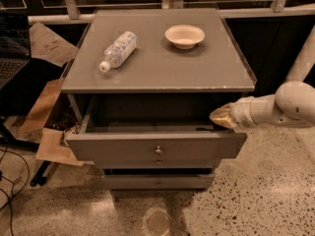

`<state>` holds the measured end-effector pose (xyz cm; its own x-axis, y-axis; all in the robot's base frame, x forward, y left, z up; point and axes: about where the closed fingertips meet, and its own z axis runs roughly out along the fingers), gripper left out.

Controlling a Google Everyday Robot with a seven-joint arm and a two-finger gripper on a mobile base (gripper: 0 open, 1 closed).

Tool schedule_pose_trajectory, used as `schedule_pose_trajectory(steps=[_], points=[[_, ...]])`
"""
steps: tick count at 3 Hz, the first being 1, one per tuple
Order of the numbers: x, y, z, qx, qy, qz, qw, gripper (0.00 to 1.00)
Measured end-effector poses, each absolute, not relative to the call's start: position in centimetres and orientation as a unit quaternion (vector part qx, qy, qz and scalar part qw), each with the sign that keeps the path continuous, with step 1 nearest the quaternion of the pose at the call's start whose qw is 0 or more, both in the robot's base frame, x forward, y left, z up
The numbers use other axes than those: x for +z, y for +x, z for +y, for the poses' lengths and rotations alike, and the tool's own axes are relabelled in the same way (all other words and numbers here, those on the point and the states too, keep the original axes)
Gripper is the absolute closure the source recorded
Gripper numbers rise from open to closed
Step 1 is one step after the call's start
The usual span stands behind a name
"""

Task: Open top drawer

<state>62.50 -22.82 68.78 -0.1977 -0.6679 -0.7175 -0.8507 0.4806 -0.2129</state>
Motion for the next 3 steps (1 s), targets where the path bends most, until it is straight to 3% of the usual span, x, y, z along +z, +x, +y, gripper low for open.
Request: schedule_pose_trajectory(steps=[3], points=[[65.6, 60.5, -22.5, 0.158, -0.504, 0.779, 0.337, 1.0]])
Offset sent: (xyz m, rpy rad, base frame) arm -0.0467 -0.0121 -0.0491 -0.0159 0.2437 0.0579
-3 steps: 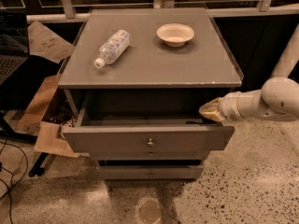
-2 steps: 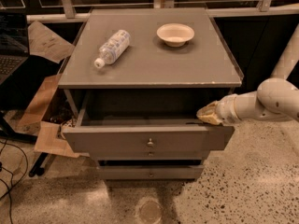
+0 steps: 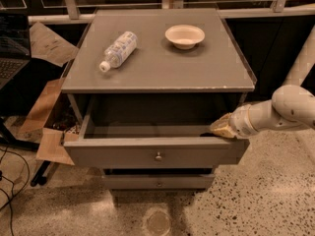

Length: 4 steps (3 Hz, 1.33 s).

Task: Open top drawer

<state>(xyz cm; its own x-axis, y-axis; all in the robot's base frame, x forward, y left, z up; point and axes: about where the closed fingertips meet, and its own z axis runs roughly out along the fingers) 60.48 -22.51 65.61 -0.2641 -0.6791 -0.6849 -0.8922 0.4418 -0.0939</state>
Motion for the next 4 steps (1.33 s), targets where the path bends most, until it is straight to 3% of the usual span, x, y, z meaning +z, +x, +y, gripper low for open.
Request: schedule_pose_trajectory(steps=[4], points=[[65.0, 56.6, -24.0, 0.192, -0.494, 0.795, 0.296, 1.0]])
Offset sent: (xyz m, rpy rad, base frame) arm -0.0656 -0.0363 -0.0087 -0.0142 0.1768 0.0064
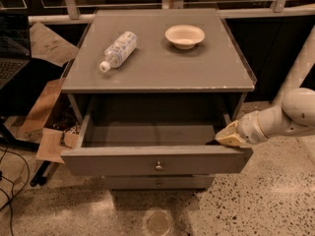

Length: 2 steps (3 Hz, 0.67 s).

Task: Open top drawer

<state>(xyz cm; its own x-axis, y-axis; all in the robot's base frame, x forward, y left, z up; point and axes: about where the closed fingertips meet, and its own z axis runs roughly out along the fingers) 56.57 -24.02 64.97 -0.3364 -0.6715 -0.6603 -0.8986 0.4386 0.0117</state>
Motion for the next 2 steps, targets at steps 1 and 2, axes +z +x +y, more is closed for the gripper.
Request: schedule_pose_trajectory(steps=[1, 2], points=[[65.05, 55.54, -24.05, 0.205, -0.49, 0.794, 0.295, 1.0], [65.09, 55.5, -24.0, 0.206, -0.49, 0.794, 0.295, 0.84]])
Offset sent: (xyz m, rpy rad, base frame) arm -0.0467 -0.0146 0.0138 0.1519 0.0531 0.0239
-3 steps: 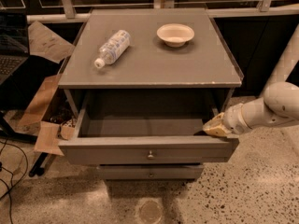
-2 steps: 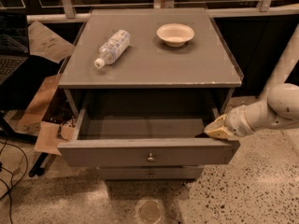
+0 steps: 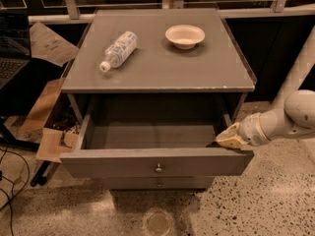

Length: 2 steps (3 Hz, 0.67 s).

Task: Open top drawer

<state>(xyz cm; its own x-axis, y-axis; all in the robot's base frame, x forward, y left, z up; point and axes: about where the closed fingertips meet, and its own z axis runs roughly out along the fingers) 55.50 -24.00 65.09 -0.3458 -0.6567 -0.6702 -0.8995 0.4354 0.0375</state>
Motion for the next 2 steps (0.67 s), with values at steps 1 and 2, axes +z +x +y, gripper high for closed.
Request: schedule_pose_trajectory(steps=[1, 2], points=[[65.7, 54.8, -24.0, 0.233, -0.49, 0.783, 0.305, 0.61], [66.7, 55.1, -23.5, 0.256, -0.493, 0.767, 0.321, 0.37]])
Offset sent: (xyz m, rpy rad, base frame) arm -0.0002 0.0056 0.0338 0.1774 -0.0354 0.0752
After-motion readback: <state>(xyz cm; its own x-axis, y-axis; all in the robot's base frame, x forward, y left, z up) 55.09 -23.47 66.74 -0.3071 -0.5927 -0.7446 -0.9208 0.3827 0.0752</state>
